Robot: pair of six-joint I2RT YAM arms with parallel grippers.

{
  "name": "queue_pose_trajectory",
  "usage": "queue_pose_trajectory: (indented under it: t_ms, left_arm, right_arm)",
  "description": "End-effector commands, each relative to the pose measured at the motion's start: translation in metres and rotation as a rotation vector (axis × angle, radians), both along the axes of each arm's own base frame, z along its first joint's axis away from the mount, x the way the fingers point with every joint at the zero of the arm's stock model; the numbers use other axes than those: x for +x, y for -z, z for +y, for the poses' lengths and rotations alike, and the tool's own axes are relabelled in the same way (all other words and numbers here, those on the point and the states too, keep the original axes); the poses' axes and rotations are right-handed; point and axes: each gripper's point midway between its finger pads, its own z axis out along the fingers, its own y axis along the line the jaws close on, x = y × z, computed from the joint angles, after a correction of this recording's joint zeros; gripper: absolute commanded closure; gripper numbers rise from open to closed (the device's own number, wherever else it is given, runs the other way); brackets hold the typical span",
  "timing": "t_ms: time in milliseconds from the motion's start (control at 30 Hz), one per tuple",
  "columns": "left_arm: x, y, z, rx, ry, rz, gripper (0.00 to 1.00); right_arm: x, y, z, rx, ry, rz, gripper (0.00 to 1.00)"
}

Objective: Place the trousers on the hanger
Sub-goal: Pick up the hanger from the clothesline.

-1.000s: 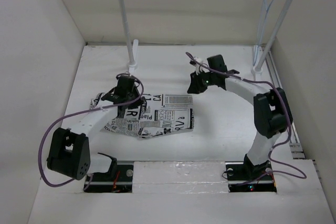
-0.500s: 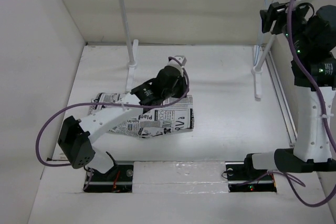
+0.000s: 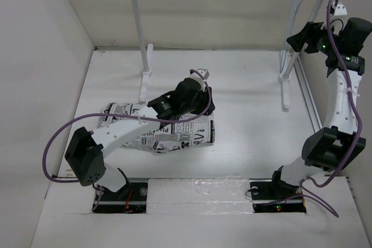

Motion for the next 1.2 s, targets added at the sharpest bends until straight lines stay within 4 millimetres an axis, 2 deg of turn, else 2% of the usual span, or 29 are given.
queue_pose_trajectory:
  t_ms: [0, 33, 167, 267, 467, 500, 533, 600, 633, 667, 700, 800, 833, 867, 1000, 1067, 1167]
  left_arm:
    - [-0.002, 0.0, -0.004, -0.028, 0.014, 0.006, 0.6]
    - [-0.003, 0.002, -0.003, -0.024, 0.012, 0.013, 0.59]
    - [-0.008, 0.003, -0.006, -0.042, 0.029, 0.037, 0.6]
    - [-0.009, 0.005, -0.003, -0.034, 0.017, 0.043, 0.6]
    - [-0.009, 0.006, -0.001, -0.032, 0.009, 0.05, 0.6]
    - [-0.009, 0.004, -0.002, -0.037, 0.006, 0.051, 0.6]
    - [-0.008, 0.005, -0.003, -0.038, 0.007, 0.054, 0.6]
    - [-0.008, 0.005, -0.004, -0.039, 0.004, 0.057, 0.6]
    - [-0.008, 0.006, -0.003, -0.037, 0.004, 0.059, 0.6]
    - [-0.008, 0.006, -0.004, -0.038, 0.005, 0.059, 0.6]
    - [-0.008, 0.007, -0.004, -0.037, 0.004, 0.062, 0.6]
    - [-0.007, 0.007, -0.004, -0.036, 0.001, 0.063, 0.6]
    - [-0.007, 0.006, -0.005, -0.038, 0.001, 0.061, 0.6]
    - [-0.007, 0.006, -0.005, -0.038, -0.001, 0.063, 0.6]
    - [-0.007, 0.006, -0.005, -0.039, -0.001, 0.064, 0.6]
    - [-0.007, 0.008, -0.006, -0.038, -0.003, 0.069, 0.6]
    - [-0.007, 0.006, -0.006, -0.04, -0.003, 0.067, 0.6]
  right_arm:
    - [-0.005, -0.06, 0.031, 0.024, -0.171, -0.214, 0.25]
    - [-0.001, -0.058, 0.026, 0.025, -0.166, -0.223, 0.25]
    - [0.009, -0.038, 0.029, 0.118, -0.19, -0.196, 0.27]
    - [0.015, -0.022, 0.023, 0.131, -0.158, -0.17, 0.34]
    - [0.023, -0.002, 0.023, 0.131, -0.156, -0.141, 0.36]
    - [0.024, -0.004, 0.028, 0.128, -0.177, -0.158, 0.39]
    - [0.025, -0.007, 0.031, 0.137, -0.194, -0.173, 0.48]
    - [0.026, -0.005, 0.031, 0.148, -0.199, -0.179, 0.58]
    - [0.026, -0.005, 0.031, 0.155, -0.197, -0.178, 0.66]
    - [0.027, -0.004, 0.031, 0.161, -0.196, -0.174, 0.67]
    - [0.027, -0.003, 0.031, 0.16, -0.198, -0.176, 0.67]
    - [0.032, 0.004, 0.03, 0.174, -0.2, -0.158, 0.53]
    - [0.032, 0.005, 0.03, 0.178, -0.2, -0.156, 0.45]
    - [0.033, 0.006, 0.031, 0.179, -0.202, -0.154, 0.42]
    - [0.039, 0.01, 0.037, 0.221, -0.237, -0.17, 0.42]
    - [0.039, 0.013, 0.04, 0.256, -0.247, -0.161, 0.52]
    - [0.04, 0.015, 0.04, 0.277, -0.253, -0.165, 0.78]
